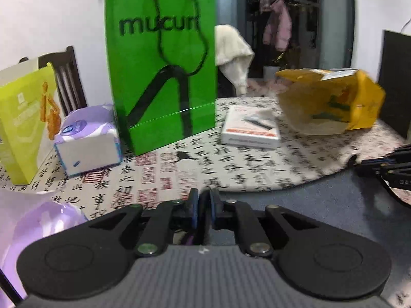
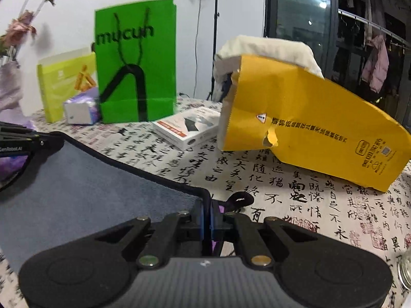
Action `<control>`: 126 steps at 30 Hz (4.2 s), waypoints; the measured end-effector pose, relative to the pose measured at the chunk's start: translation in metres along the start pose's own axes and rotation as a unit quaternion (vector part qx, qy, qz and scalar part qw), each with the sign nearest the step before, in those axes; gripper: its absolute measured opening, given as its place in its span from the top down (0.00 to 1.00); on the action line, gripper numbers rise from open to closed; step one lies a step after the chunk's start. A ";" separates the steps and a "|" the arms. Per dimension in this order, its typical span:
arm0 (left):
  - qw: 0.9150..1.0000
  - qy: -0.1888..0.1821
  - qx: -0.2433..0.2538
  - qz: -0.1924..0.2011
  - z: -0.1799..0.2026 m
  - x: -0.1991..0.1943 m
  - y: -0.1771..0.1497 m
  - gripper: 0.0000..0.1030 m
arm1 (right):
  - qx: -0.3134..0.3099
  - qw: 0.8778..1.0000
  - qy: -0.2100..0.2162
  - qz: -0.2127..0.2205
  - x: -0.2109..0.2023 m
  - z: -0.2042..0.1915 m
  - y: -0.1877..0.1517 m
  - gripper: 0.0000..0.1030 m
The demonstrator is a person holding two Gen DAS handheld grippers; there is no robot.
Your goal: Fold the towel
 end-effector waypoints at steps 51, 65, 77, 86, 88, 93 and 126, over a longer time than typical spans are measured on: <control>0.993 0.040 -0.046 0.101 0.034 -0.234 -0.078 0.00 | 0.076 0.994 -0.006 0.083 -0.200 -0.059 -0.092 0.00; 0.992 0.043 -0.053 0.107 0.047 -0.293 -0.121 0.00 | 0.104 0.989 0.002 0.108 -0.263 -0.085 -0.126 0.00; 0.989 0.041 -0.058 0.126 0.057 -0.340 -0.145 0.00 | 0.092 0.989 -0.005 0.120 -0.305 -0.115 -0.156 0.00; 0.988 0.052 -0.040 0.138 0.062 -0.377 -0.164 0.00 | 0.075 0.989 -0.006 0.130 -0.332 -0.139 -0.169 0.00; 0.988 0.057 -0.038 0.139 0.062 -0.381 -0.166 0.00 | 0.071 0.988 -0.006 0.134 -0.337 -0.143 -0.170 0.00; 0.987 0.058 -0.034 0.145 0.065 -0.392 -0.169 0.00 | 0.063 0.988 -0.005 0.140 -0.350 -0.153 -0.179 0.00; 0.983 0.043 -0.047 0.174 0.117 -0.441 -0.241 0.00 | 0.025 0.985 -0.015 0.170 -0.418 -0.197 -0.256 0.00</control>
Point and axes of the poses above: each gripper's, at about its wrist camera, not at the fingertips, and x roughly the way its jaws point, z to its right, y to its top, the point moved 9 cm from there along x, roughly the way its jaws point, and after that the axes turned 6 degrees about x, right-handed, at the moved point
